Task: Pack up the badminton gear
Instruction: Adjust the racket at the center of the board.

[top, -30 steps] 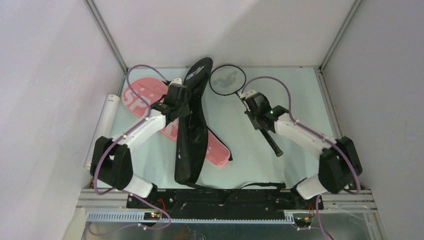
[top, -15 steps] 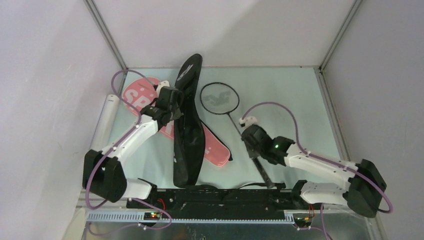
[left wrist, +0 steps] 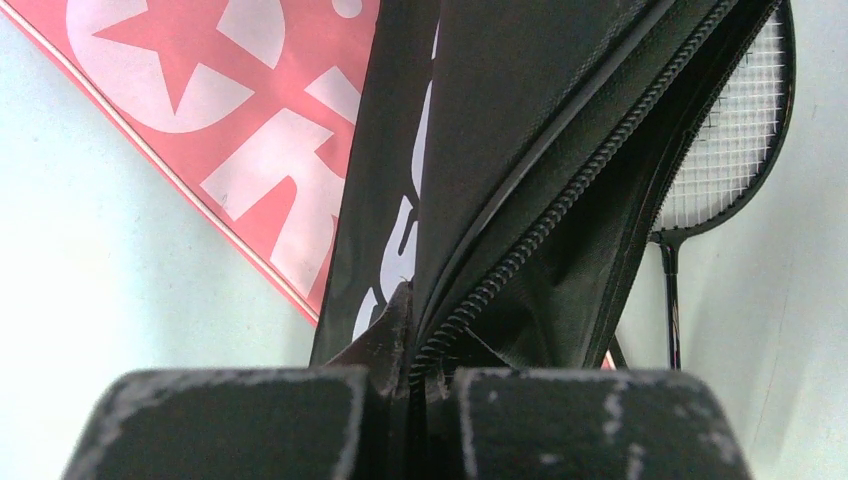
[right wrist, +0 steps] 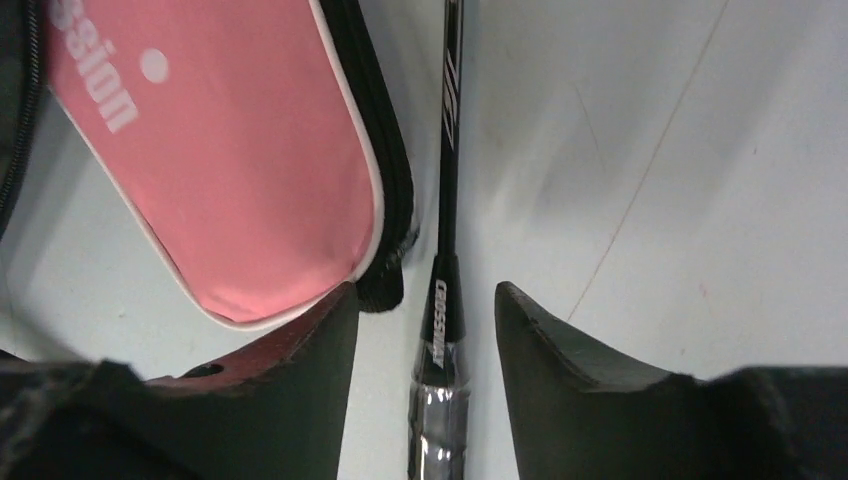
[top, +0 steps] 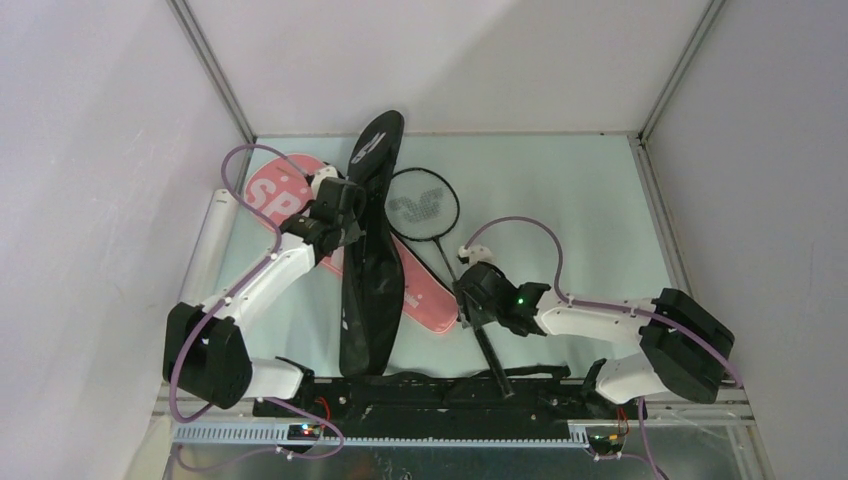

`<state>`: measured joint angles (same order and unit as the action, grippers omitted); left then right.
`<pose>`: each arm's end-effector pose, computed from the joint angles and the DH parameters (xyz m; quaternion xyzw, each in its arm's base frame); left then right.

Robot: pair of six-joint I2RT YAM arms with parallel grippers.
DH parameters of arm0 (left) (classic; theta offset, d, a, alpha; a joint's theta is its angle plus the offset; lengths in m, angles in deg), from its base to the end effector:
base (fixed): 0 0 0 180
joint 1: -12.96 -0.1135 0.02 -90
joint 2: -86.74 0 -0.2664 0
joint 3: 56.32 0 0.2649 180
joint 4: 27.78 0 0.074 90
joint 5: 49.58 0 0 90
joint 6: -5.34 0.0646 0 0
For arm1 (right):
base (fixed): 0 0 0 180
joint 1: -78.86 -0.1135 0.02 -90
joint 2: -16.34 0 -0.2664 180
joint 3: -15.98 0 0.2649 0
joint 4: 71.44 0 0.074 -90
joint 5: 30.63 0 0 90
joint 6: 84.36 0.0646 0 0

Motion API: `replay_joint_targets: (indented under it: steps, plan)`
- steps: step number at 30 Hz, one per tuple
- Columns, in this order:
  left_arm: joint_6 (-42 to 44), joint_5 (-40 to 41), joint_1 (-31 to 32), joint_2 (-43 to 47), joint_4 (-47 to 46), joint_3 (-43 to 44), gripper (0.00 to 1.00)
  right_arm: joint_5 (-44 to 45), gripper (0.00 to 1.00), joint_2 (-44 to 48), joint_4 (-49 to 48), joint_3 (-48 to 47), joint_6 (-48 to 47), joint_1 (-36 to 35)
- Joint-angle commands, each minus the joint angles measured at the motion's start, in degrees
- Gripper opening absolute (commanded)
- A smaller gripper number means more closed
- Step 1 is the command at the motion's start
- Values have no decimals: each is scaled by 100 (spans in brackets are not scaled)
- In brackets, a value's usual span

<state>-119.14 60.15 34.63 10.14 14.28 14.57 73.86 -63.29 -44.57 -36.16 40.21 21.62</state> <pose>0.2984 -0.0951 0.2465 -0.1639 0.9064 -0.0260 0.3884 0.1687 0.2323 0.1423 -0.1478 0.9336 0.1345 0.2975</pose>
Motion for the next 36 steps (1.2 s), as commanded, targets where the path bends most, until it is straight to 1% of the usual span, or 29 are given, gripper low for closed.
replay_joint_targets:
  steps: [1,5,6,7,9,10,12,13,15,17,18,19,20,21,22,23,26,27,29,31,34,36]
  plan:
    - [71,85,-40,215,-146,-20,0,-85,57,-251,-839,-319,-848,280]
    - [98,56,-40,183,-209,22,0,54,58,-1017,-905,-913,-1095,662]
    - [103,22,-40,168,-208,30,0,105,58,-1350,-974,-1187,-1129,742]
    - [107,9,-40,142,-219,38,0,150,58,-1523,-992,-1330,-1178,763]
    - [119,-27,-40,106,-244,33,0,180,58,-2246,-973,-1833,-1238,797]
    - [131,-24,-36,91,-252,36,0,150,57,-2419,-941,-2140,-1228,818]
    - [153,-5,-40,38,-237,64,0,221,54,-2897,-729,-2547,-1058,865]
    - [157,-9,-40,15,-224,78,0,221,50,-3154,-662,-2722,-1000,907]
    - [181,-26,-40,-25,-217,98,0,146,46,-3419,-393,-2867,-757,1006]
    - [191,-43,-40,-42,-203,126,0,-8,39,-3551,-226,-2881,-554,1117]
    - [195,-50,-40,-51,-209,135,0,-44,29,-3581,-119,-2881,-483,1144]
    - [195,-55,-40,-54,-217,148,0,-34,24,-3624,-31,-2885,-476,1170]
    - [196,-60,-47,-54,-245,150,0,17,14,-3635,-6,-2883,-490,1175]
    - [192,-55,-48,-56,-248,165,0,49,9,-3642,26,-2881,-510,1189]
    - [195,-52,-49,-68,-224,197,0,181,2,-3635,32,-2881,-547,1197]
    - [200,-31,-49,-76,-212,219,0,330,0,-3582,47,-2883,-578,1230]
    - [217,32,-45,-77,-153,254,0,779,0,-3356,108,-2887,-719,1324]
    - [220,76,-51,-76,-141,252,0,1069,0,-3192,143,-2884,-787,1336]
    - [230,112,-64,-75,-103,264,0,1376,0,-2893,188,-2881,-1002,1353]
    - [231,134,-77,-56,-86,258,0,1488,0,-2526,195,-2828,-1190,1373]
    - [219,141,-90,-26,-128,206,0,1336,0,-1826,134,-2567,-1326,1446]
    - [214,119,-97,-33,-155,203,0,1003,0,-1453,51,-2229,-1420,1466]
